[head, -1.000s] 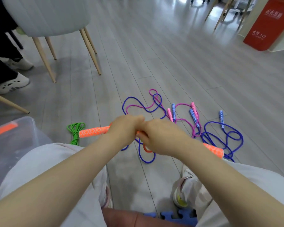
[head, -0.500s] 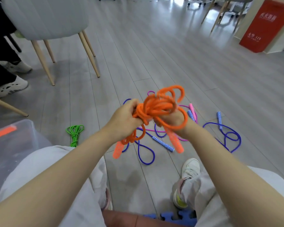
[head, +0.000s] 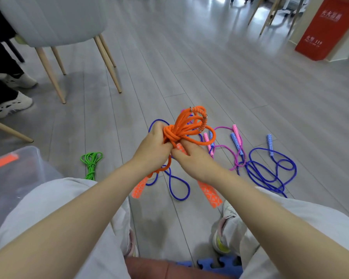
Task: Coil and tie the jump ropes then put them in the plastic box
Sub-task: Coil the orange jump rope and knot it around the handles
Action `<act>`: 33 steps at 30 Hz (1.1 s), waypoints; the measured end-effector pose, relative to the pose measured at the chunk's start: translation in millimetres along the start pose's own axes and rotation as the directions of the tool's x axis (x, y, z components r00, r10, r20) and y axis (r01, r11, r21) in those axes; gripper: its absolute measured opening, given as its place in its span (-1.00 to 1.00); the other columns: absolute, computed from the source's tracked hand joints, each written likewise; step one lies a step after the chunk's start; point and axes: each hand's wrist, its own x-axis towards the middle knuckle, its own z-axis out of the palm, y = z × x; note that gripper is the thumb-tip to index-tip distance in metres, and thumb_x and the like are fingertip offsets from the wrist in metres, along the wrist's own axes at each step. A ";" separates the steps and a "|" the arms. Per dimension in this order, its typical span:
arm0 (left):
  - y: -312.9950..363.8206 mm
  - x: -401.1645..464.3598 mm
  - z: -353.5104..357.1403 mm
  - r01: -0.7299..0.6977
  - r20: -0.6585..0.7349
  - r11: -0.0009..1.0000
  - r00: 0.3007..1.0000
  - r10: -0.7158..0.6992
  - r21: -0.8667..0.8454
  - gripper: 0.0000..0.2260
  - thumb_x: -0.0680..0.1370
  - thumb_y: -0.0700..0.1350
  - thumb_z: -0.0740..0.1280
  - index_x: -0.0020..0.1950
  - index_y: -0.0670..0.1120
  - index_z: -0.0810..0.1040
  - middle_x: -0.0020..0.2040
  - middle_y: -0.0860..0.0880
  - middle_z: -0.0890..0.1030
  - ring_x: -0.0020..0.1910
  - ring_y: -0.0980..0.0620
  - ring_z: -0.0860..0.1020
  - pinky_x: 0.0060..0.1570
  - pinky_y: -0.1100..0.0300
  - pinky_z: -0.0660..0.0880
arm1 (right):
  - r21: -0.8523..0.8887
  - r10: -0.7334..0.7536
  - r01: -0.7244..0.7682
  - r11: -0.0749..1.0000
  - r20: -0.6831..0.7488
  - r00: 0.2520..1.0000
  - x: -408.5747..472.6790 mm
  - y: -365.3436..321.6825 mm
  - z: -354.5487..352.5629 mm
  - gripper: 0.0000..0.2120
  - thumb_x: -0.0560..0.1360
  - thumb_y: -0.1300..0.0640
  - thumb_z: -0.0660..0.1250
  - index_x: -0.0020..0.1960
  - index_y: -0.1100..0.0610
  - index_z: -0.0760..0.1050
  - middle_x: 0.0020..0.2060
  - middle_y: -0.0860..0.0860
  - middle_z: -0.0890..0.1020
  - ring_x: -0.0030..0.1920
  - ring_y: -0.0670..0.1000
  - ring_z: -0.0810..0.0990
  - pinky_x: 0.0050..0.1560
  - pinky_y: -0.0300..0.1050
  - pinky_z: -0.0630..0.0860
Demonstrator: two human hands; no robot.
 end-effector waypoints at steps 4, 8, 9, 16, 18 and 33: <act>-2.5 -2.8 1.9 -0.005 0.062 1.000 0.998 0.005 -0.010 -0.89 0.55 -0.23 0.25 0.04 -0.13 0.35 -0.17 0.05 0.47 -0.09 -0.08 0.50 -0.08 0.03 0.44 | 0.093 -0.005 -0.001 0.996 0.065 0.998 2.1 3.8 -1.1 -0.86 0.60 -0.02 0.20 -0.04 -0.01 0.50 -0.18 -0.09 0.57 -0.15 -0.07 0.52 -0.01 -0.06 0.50; -4.2 0.6 0.2 0.038 0.165 0.997 0.986 -0.027 -0.063 -0.86 0.57 -0.20 0.26 0.09 -0.12 0.33 -0.10 0.04 0.50 -0.05 -0.02 0.52 0.00 0.04 0.47 | 0.110 -0.012 0.013 0.994 -0.003 1.000 5.7 3.4 -1.6 -0.70 0.64 -0.07 0.14 -0.25 -0.05 0.42 -0.35 -0.12 0.50 -0.33 -0.16 0.46 -0.20 -0.20 0.38; -4.1 1.1 0.6 0.056 0.186 0.996 0.982 -0.043 -0.069 -0.83 0.57 -0.20 0.26 0.12 -0.13 0.34 -0.07 0.02 0.51 -0.03 -0.01 0.52 0.02 0.04 0.48 | 0.075 -0.012 0.013 0.997 -0.011 1.000 7.1 4.3 -2.2 -0.67 0.64 -0.07 0.14 -0.27 -0.02 0.41 -0.38 -0.10 0.49 -0.35 -0.14 0.45 -0.23 -0.19 0.38; 5.9 0.0 0.9 0.087 0.222 0.978 0.974 -0.043 -0.191 -0.77 0.56 -0.27 0.19 0.21 -0.13 0.36 0.04 -0.04 0.51 -0.07 0.13 0.49 -0.13 0.31 0.44 | -0.087 0.006 -0.008 0.996 -0.020 1.000 12.6 6.1 -19.9 -0.54 0.60 -0.18 0.14 -0.14 0.16 0.56 -0.24 0.03 0.63 -0.24 0.00 0.56 -0.09 -0.01 0.51; 5.1 0.4 -1.3 0.076 0.270 0.983 0.963 -0.028 -0.170 -0.75 0.57 -0.27 0.21 0.24 -0.13 0.35 0.02 -0.05 0.51 -0.12 0.14 0.48 -0.16 0.32 0.47 | -0.146 0.003 -0.007 0.989 -0.029 1.000 11.6 5.5 -20.9 -0.51 0.61 -0.20 0.11 -0.19 0.15 0.55 -0.29 0.02 0.61 -0.28 -0.01 0.54 -0.08 0.03 0.52; 11.4 -3.8 -1.1 0.319 0.413 0.877 0.897 -0.158 -0.358 -0.82 0.54 -0.14 0.14 0.03 -0.12 0.51 -0.10 -0.10 0.58 -0.09 -0.01 0.53 -0.07 0.07 0.51 | -0.090 0.158 -0.153 0.984 0.048 0.986 7.4 4.9 -19.9 -0.54 0.67 -0.11 -0.06 -0.06 0.17 0.46 -0.28 0.12 0.57 -0.28 0.11 0.52 -0.17 0.03 0.51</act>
